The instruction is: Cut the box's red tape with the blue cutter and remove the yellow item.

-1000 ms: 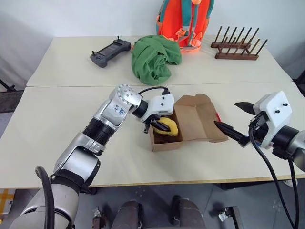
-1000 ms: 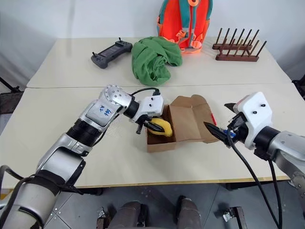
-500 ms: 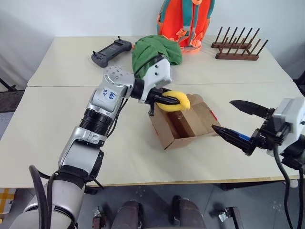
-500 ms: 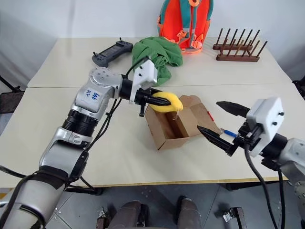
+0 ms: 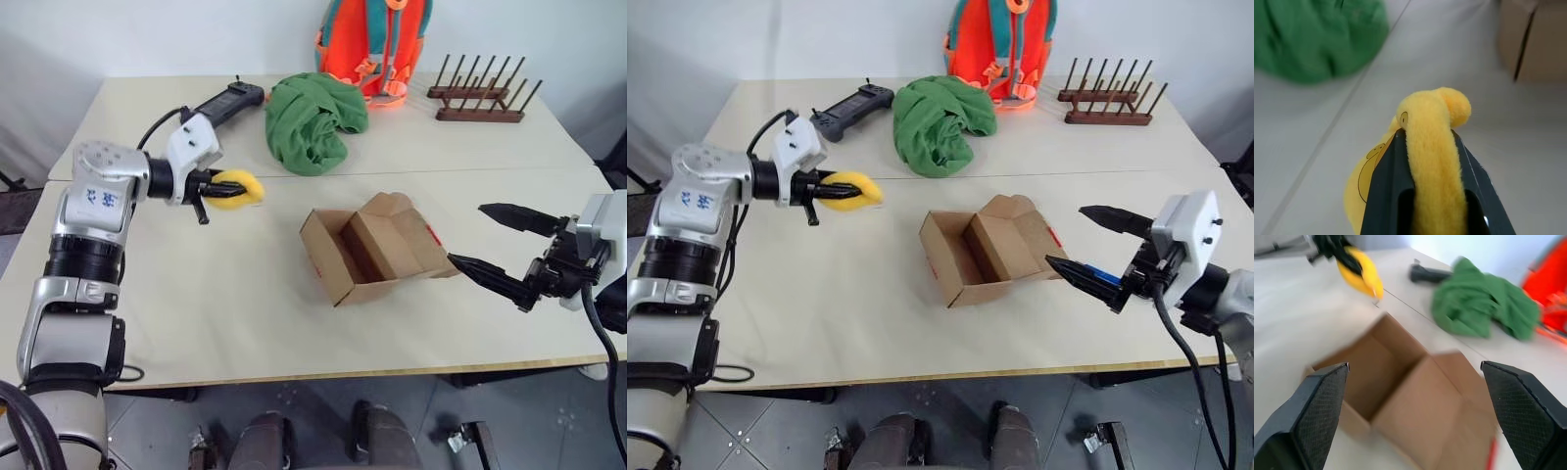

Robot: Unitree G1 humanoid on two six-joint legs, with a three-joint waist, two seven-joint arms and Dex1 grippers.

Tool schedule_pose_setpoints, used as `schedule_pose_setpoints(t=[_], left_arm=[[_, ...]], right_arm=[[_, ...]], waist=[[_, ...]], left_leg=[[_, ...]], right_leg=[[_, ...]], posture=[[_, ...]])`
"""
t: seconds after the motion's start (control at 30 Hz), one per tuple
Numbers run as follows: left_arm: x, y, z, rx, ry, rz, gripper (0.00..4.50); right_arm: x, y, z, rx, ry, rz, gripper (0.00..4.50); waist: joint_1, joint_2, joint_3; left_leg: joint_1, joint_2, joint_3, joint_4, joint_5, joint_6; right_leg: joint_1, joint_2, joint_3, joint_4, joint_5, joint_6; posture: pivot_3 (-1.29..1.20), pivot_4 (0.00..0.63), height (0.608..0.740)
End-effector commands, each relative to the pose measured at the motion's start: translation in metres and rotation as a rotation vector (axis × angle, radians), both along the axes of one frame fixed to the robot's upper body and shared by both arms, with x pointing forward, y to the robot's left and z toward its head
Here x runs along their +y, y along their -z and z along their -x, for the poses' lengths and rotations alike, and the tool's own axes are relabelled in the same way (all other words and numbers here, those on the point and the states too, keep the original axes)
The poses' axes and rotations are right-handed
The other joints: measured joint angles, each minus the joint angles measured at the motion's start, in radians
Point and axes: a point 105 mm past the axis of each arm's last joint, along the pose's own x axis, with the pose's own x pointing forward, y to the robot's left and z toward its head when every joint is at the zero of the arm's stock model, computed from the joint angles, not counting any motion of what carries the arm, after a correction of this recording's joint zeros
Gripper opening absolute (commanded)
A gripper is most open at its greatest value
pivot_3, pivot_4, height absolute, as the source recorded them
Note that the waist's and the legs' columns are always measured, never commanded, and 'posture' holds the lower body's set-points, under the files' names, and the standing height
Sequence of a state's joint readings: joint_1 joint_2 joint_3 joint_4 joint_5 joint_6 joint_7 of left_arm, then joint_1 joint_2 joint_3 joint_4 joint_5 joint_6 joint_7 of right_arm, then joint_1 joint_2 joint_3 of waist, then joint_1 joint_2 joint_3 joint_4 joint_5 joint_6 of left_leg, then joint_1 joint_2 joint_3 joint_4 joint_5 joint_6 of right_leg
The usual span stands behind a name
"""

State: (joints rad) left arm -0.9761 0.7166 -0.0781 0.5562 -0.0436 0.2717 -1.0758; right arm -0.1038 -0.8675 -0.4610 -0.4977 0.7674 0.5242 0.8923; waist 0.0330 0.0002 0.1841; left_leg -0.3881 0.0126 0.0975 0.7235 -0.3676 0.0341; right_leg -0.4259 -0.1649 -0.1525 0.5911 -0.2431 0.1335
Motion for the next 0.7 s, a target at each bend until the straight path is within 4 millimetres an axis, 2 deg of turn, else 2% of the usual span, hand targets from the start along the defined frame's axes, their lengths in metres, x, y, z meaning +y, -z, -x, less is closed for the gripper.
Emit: schedule_pose_setpoints(t=[0.03,0.13,0.17,0.43,0.53,0.57,0.7], left_arm=[[0.022,-0.007,-0.003,-0.058,-0.105,0.023,0.18],[0.038,0.004,-0.003,-0.053,-0.18,-0.005,0.18],[0.042,0.007,-0.002,-0.053,-0.195,-0.005,0.9],[0.057,0.003,0.014,-0.075,-0.216,0.022,3.35],[0.061,-0.012,0.023,-0.142,-0.209,0.066,4.3],[0.063,-0.017,0.025,-0.17,-0.214,0.081,4.46],[0.073,-0.023,0.038,-0.206,-0.212,0.105,4.46]], right_arm=[[-0.002,-0.003,-0.004,-0.018,-0.016,0.026,4.5],[-0.001,-0.003,-0.007,-0.015,-0.032,0.025,4.5],[0.0,-0.003,-0.009,-0.012,-0.037,0.026,4.5],[0.0,-0.001,-0.014,-0.005,-0.065,0.039,4.5],[-0.001,-0.002,-0.016,-0.003,-0.071,0.042,4.5],[-0.001,-0.002,-0.016,-0.002,-0.072,0.043,4.5],[-0.006,0.003,-0.015,0.019,-0.073,0.05,4.5]], waist=[[0.004,0.0,0.0],[-0.001,-0.001,0.0],[-0.003,-0.001,0.0],[-0.01,-0.001,0.0],[-0.009,-0.001,0.0],[-0.009,-0.001,0.0],[-0.01,-0.001,0.0]], left_leg=[[0.0,0.0,0.0,0.0,0.0,0.0],[0.001,0.0,0.001,0.0,0.0,0.0],[0.001,0.0,0.001,-0.001,0.0,0.0],[0.001,0.0,0.001,-0.002,0.0,0.0],[0.001,0.0,0.001,-0.002,0.0,0.0],[0.001,0.0,0.001,-0.002,0.0,0.0],[0.002,0.001,0.001,-0.002,0.0,0.0]], right_leg=[[0.0,0.0,0.0,0.0,0.0,0.0],[0.0,0.0,0.0,0.0,0.0,0.0],[0.0,0.0,0.0,0.0,0.0,0.0],[0.0,0.0,0.0,0.001,0.0,0.0],[0.0,0.0,0.0,0.001,0.0,0.0],[0.0,0.0,0.0,0.001,0.0,0.0],[0.0,0.0,0.0,0.001,0.0,0.0]], posture=[[0.0,0.15,0.74],[0.0,0.15,0.74],[0.0,0.15,0.74],[0.0,0.15,0.74],[0.0,0.15,0.74],[0.0,0.15,0.74],[0.0,0.15,0.74]])
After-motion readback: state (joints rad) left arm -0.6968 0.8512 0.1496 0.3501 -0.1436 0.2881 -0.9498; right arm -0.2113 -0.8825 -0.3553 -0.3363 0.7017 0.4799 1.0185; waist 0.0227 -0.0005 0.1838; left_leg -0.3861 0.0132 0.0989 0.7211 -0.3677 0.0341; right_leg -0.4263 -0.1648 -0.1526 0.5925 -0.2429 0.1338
